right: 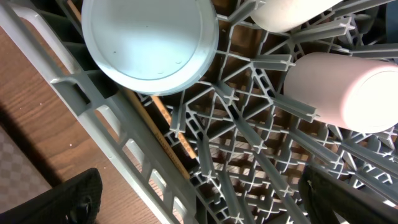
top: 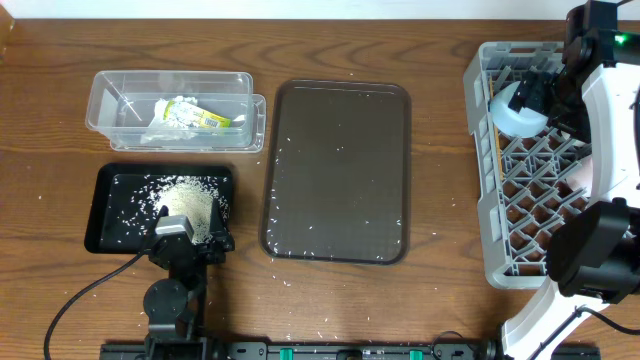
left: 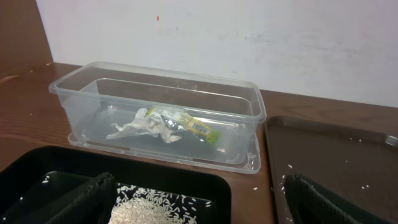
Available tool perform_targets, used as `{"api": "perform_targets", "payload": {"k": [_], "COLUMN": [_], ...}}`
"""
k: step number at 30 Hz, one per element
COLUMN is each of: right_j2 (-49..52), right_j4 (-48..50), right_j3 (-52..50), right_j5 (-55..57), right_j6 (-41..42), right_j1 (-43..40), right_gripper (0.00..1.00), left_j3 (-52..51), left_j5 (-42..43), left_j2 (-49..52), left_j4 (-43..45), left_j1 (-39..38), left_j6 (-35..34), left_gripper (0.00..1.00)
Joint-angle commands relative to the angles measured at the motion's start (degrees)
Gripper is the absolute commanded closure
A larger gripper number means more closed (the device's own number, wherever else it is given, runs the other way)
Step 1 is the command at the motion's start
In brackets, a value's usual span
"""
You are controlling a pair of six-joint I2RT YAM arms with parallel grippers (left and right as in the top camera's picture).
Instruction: Sort waste into correct bins and load items into the dishwasher rack
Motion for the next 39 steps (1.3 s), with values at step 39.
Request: {"api": "perform_targets", "payload": {"k": [39], "right_j2": [-35.01], "right_j4": [5.33], "right_j3": [-4.37], "right_j5": [5.42], "right_j6": [-3.61], "right_j1": [7.04], "right_gripper": [0.01], "left_j3": [-0.98], "left_j5": [-1.11], "left_j2": [-0.35], "left_j4": [-2.40], "left_j1": [0.24], "left_j6": [0.55], "left_gripper": [0.11]}}
